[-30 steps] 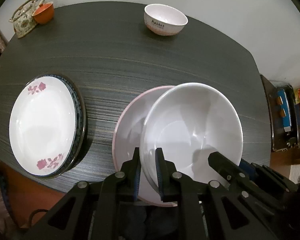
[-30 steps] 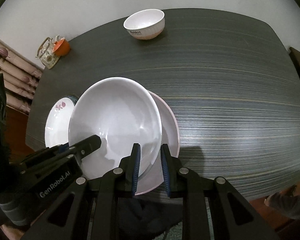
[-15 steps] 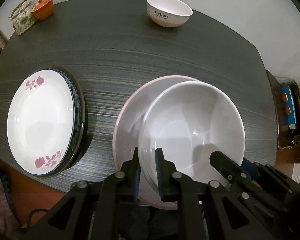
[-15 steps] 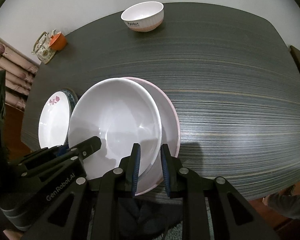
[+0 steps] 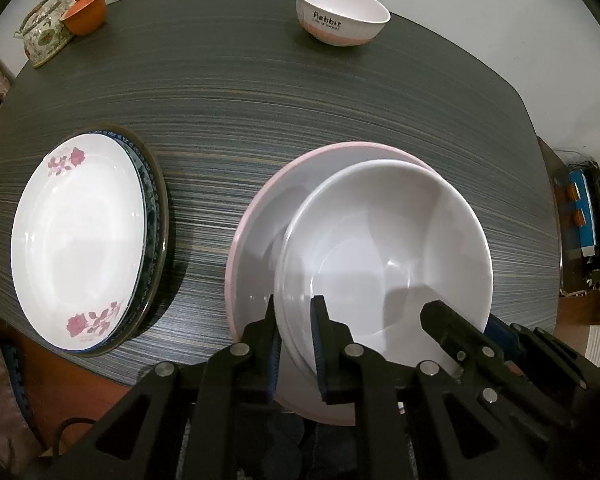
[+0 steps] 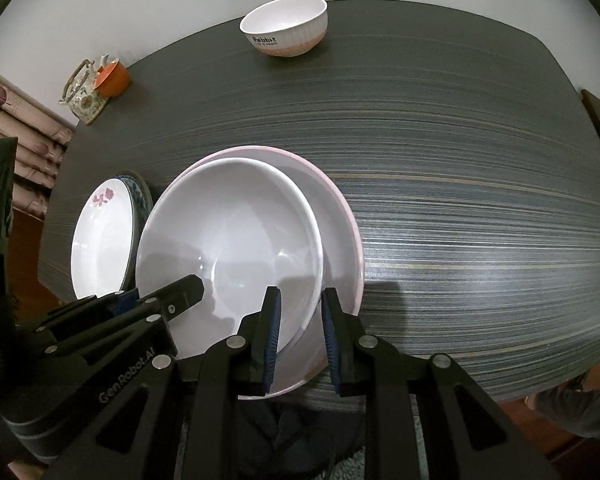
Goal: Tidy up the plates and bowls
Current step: 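Lower the held white bowl into the pink-rimmed bowl, then open both tools and withdraw from the nested bowls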
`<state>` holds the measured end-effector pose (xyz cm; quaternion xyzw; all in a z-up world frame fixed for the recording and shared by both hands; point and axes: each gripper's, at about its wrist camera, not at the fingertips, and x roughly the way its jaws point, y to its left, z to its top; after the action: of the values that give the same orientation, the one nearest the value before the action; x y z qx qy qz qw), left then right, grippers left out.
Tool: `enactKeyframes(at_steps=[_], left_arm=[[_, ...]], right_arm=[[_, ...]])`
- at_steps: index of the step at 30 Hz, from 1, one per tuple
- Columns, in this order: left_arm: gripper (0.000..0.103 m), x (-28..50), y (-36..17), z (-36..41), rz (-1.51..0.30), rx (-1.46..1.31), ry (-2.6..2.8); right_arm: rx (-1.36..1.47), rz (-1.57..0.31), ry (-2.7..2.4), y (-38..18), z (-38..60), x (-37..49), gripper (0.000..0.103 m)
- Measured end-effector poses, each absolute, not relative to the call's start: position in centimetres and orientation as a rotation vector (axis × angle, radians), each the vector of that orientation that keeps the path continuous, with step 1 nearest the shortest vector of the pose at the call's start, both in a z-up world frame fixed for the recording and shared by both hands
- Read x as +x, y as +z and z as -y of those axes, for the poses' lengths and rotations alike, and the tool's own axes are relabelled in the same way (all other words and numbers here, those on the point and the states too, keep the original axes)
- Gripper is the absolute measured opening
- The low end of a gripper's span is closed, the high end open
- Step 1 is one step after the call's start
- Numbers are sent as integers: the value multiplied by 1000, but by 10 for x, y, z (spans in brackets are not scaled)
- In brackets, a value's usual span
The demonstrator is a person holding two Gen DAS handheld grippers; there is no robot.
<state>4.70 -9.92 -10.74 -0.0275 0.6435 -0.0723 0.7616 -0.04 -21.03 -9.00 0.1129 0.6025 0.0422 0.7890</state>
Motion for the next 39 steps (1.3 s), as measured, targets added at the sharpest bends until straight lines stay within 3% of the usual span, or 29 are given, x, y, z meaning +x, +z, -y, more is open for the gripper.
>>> enactKeyframes(at_steps=[28,39], left_arm=[[20,48,-104,86,-1413,-77,-169],[33,44,-80,78,-1318,-57,-181]], right_arm=[[228,-1295,79,-89,201,-1,27],[267,-1267,83,-80,210,-3,32]])
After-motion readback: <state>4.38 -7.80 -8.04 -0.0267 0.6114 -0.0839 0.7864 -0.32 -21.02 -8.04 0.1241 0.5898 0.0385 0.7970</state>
